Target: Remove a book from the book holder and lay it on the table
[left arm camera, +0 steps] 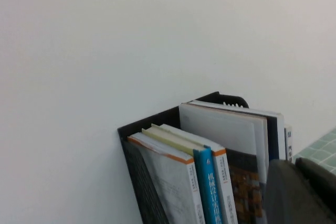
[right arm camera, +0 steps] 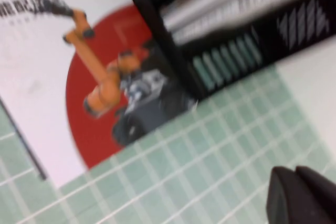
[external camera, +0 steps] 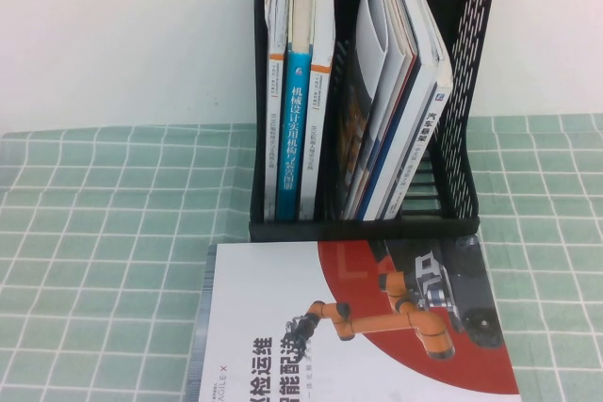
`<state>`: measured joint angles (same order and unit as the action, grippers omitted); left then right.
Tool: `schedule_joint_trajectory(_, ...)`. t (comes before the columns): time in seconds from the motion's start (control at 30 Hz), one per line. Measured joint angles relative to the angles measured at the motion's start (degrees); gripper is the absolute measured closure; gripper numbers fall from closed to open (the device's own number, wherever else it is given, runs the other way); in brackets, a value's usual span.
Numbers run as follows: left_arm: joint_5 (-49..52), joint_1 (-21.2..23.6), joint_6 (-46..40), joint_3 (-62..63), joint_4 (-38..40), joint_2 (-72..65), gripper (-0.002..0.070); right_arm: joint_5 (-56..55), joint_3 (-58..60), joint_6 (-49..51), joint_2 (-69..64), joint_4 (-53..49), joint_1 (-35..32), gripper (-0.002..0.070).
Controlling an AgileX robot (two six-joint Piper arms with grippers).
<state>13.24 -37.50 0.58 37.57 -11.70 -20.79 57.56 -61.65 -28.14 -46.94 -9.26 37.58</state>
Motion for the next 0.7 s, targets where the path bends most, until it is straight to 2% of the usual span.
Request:
schedule_joint_trajectory(0.13, -3.31, 0.00, -0.58, -8.06, -1.65, 4.52, 0.0678, -1.72, 11.65, 9.50, 11.54, -1.86, 0.00, 0.0673)
schedule_joint_trajectory(0.3, -3.97, 0.00, -0.58, -13.89, -2.08, 6.76, 0.0678, -9.60, 24.02, 18.15, 24.08, -2.19, 0.00, 0.0673)
schedule_joint_trajectory(0.47, -4.10, 0.00, -0.58, -17.87, -2.08, 6.79, 0.0678, -18.37, 33.33, 20.35, 32.91, -2.44, 0.00, 0.0673)
schedule_joint_trajectory(0.7, -3.66, 0.00, -0.58, -21.07, -2.08, 6.79, 0.0678, -18.91, 38.93, 20.61, 35.22, -0.47, 0.00, 0.0674)
